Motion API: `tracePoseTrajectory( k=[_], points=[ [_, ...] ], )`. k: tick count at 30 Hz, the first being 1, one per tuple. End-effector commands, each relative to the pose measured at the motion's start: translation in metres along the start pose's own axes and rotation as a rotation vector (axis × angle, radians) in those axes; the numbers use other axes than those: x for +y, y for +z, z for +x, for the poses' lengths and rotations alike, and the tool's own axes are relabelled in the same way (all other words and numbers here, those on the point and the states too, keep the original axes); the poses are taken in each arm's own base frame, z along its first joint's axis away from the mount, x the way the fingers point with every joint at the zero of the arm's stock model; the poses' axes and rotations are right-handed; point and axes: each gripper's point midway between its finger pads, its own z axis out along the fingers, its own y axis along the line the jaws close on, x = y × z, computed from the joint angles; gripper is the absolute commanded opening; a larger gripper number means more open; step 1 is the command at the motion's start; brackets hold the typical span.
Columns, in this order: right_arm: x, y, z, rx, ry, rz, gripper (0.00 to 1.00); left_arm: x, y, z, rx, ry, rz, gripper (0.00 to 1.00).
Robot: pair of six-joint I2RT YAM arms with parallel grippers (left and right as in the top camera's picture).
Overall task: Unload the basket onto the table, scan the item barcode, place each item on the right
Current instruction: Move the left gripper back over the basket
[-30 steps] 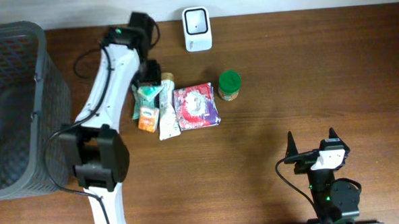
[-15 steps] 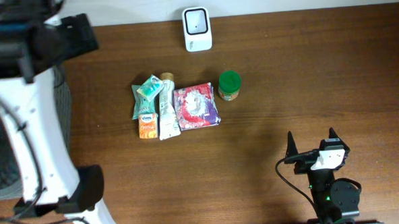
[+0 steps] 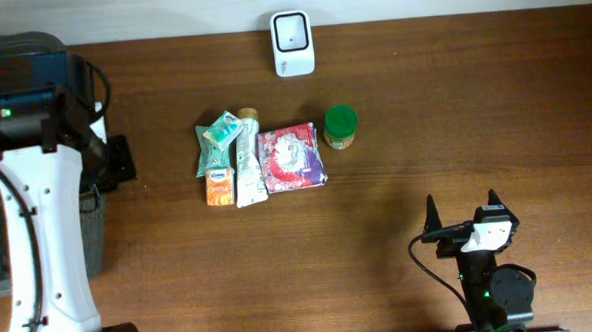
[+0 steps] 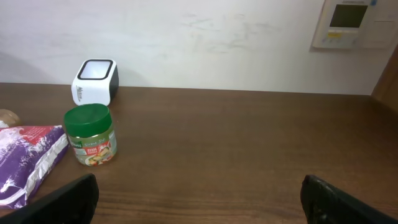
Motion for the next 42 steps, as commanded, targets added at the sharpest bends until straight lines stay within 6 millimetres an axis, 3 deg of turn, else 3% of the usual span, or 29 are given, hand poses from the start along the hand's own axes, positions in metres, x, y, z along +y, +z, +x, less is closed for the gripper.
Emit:
tracePoseTrajectory(
  k=[1, 4, 7, 10, 13, 17, 19, 21, 23, 24, 25, 26, 27, 28, 29, 34, 40, 42],
  points=[
    [-0.003, 0.0, 0.004, 0.006, 0.005, 0.016, 0.99, 0.015, -0.002, 0.003, -0.011, -0.009, -0.056, 0.0],
    [-0.003, 0.0, 0.004, 0.006, 0.005, 0.016, 0.99, 0.04, 0.013, 0.012, 0.053, -0.077, -0.095, 0.0],
    [-0.003, 0.0, 0.004, 0.006, 0.005, 0.016, 0.99, 0.059, 0.016, 0.014, 0.065, -0.141, -0.107, 0.0],
    [-0.003, 0.0, 0.004, 0.006, 0.005, 0.016, 0.99, 0.094, 0.014, 0.016, 0.061, -0.229, -0.244, 0.0],
    [-0.003, 0.0, 0.004, 0.006, 0.005, 0.016, 0.99, 0.106, 0.013, 0.015, 0.047, -0.246, -0.295, 0.0],
    [-0.003, 0.0, 0.004, 0.006, 0.005, 0.016, 0.99, 0.087, 0.017, 0.003, 0.012, -0.259, -0.173, 0.02],
    [-0.003, 0.0, 0.004, 0.006, 0.005, 0.016, 0.98, 0.07, 0.008, -0.006, -0.028, -0.257, -0.057, 0.0],
    [-0.003, 0.0, 0.004, 0.006, 0.005, 0.016, 0.99, 0.052, -0.013, -0.02, -0.101, -0.235, 0.069, 0.0],
    [-0.003, 0.0, 0.004, 0.006, 0.005, 0.016, 0.99, 0.016, -0.054, -0.037, -0.232, -0.098, 0.309, 0.02],
    [-0.003, 0.0, 0.004, 0.006, 0.005, 0.016, 0.99, 0.008, -0.072, -0.042, -0.286, -0.074, 0.366, 0.06],
    [-0.003, 0.0, 0.004, 0.006, 0.005, 0.016, 0.98, 0.009, -0.088, -0.048, -0.346, -0.07, 0.372, 0.22],
    [-0.003, 0.0, 0.004, 0.006, 0.005, 0.016, 0.99, 0.01, -0.1, -0.051, -0.389, -0.067, 0.371, 0.32],
    [-0.003, 0.0, 0.004, 0.006, 0.005, 0.016, 0.98, 0.011, -0.105, -0.055, -0.416, -0.065, 0.371, 0.67],
    [-0.003, 0.0, 0.004, 0.006, 0.005, 0.016, 0.99, 0.012, -0.108, -0.059, -0.436, -0.064, 0.372, 0.9],
    [-0.003, 0.0, 0.004, 0.006, 0.005, 0.016, 0.99, 0.012, -0.108, -0.06, -0.442, -0.064, 0.371, 1.0],
    [-0.003, 0.0, 0.004, 0.006, 0.005, 0.016, 0.98, 0.016, -0.133, -0.095, -0.62, -0.106, 0.389, 0.99],
    [-0.003, 0.0, 0.004, 0.006, 0.005, 0.016, 0.99, 0.024, -0.134, -0.101, -0.644, -0.13, 0.351, 0.99],
    [-0.003, 0.0, 0.004, 0.006, 0.005, 0.016, 0.99, 0.008, -0.137, -0.096, -0.625, -0.098, 0.439, 0.99]
  ],
)
